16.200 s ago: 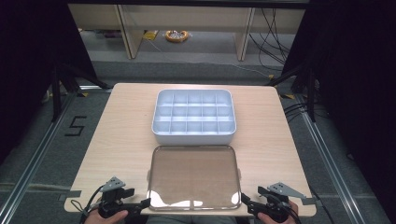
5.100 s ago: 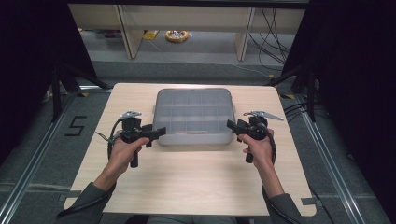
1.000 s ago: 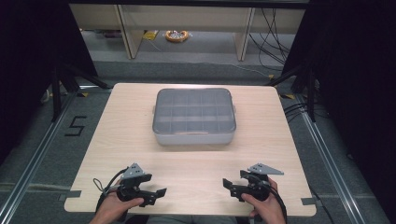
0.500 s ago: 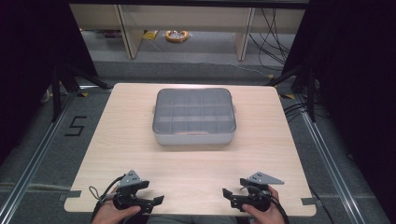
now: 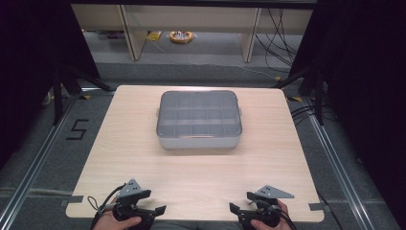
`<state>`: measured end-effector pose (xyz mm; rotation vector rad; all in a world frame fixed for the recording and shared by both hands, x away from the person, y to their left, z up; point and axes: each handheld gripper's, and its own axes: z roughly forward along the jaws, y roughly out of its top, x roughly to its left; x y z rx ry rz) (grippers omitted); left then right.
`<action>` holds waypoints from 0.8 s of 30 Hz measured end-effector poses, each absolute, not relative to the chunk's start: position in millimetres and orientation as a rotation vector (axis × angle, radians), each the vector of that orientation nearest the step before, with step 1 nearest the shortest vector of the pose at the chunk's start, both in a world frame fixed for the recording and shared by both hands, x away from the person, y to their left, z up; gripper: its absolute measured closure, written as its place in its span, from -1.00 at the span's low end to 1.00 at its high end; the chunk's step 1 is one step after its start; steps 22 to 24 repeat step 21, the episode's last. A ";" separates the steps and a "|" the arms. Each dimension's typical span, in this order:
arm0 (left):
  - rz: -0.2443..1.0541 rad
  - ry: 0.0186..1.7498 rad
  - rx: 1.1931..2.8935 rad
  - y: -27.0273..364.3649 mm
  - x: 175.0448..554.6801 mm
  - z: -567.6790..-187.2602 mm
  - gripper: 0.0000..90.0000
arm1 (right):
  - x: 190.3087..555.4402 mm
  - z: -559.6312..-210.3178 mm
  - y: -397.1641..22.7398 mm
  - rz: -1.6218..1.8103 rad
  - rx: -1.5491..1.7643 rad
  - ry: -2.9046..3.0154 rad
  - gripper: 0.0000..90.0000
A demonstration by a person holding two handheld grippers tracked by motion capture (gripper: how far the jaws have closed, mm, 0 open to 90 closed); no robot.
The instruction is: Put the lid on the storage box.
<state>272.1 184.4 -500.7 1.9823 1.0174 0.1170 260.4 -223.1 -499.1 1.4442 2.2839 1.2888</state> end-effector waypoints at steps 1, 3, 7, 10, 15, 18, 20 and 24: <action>0.117 1.019 1.983 184.6 272.2 -500.7 -0.66 | 260.3 -499.3 -223.1 1.290 1.443 2.282 -0.61; 0.116 1.018 1.987 184.9 272.4 -500.3 -0.66 | 260.2 -499.5 -222.7 1.290 1.446 2.282 -0.61; 0.115 1.025 1.975 183.8 272.3 -501.1 -0.66 | 259.2 -500.6 -220.3 1.316 1.481 2.272 -0.61; 0.110 1.022 1.985 184.9 273.1 -501.0 -0.66 | 258.2 -499.4 -219.8 1.326 1.520 2.282 -0.61; 0.110 1.031 1.979 184.9 273.8 -501.2 -0.66 | 261.8 -502.1 -223.1 1.313 1.463 2.288 -0.61; 0.107 1.029 1.983 184.8 273.9 -501.3 -0.66 | 260.4 -501.9 -221.6 1.321 1.504 2.271 -0.61; 0.108 1.024 1.992 185.1 273.9 -501.2 -0.66 | 260.3 -501.4 -222.3 1.307 1.510 2.281 -0.61; 0.106 1.026 1.989 184.9 274.0 -501.2 -0.66 | 260.5 -501.3 -222.4 1.305 1.508 2.281 -0.61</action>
